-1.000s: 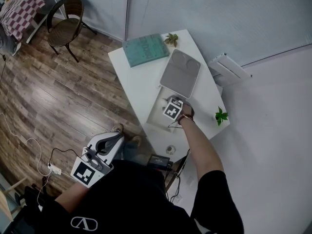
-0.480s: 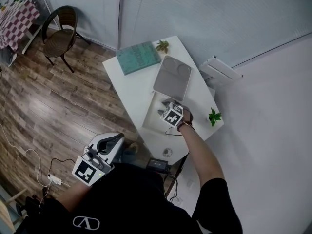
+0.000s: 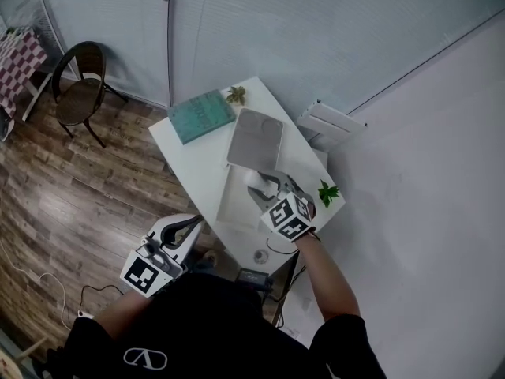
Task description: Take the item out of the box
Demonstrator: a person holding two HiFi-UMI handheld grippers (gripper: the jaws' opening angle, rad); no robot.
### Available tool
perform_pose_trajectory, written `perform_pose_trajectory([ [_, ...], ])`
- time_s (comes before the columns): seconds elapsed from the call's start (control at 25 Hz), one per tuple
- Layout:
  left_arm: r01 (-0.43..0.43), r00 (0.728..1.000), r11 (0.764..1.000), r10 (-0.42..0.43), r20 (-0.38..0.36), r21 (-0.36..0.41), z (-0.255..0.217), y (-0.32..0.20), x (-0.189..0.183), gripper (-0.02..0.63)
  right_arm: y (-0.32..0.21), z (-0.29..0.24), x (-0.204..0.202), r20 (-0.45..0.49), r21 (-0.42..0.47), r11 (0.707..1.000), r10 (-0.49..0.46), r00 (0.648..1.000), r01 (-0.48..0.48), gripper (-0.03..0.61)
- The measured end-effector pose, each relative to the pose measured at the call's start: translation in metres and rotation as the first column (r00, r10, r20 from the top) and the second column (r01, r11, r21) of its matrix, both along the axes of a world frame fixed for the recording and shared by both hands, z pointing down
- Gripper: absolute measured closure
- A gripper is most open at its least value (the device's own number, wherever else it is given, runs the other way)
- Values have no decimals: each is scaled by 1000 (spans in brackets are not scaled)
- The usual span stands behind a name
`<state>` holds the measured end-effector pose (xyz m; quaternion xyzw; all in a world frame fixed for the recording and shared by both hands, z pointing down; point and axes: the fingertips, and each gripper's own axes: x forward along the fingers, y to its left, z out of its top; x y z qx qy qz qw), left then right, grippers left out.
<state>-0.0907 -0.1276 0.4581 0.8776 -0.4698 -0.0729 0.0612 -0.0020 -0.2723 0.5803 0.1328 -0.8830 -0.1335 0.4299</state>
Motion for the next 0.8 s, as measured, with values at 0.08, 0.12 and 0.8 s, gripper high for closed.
perform_pose_trajectory([
  [0.08, -16, 1000, 1000, 16, -2, 19, -7, -4, 6, 607, 8, -35, 2, 80, 39, 999, 21, 997, -24, 394],
  [0.12, -24, 1000, 999, 24, -1, 27, -10, -7, 8, 607, 13, -52, 3, 121, 57, 998, 29, 992, -37, 394],
  [0.8, -93, 995, 984, 85, 58, 150, -61, -46, 26, 607, 77, -189, 57, 696, -18, 963, 205, 689, -268, 396],
])
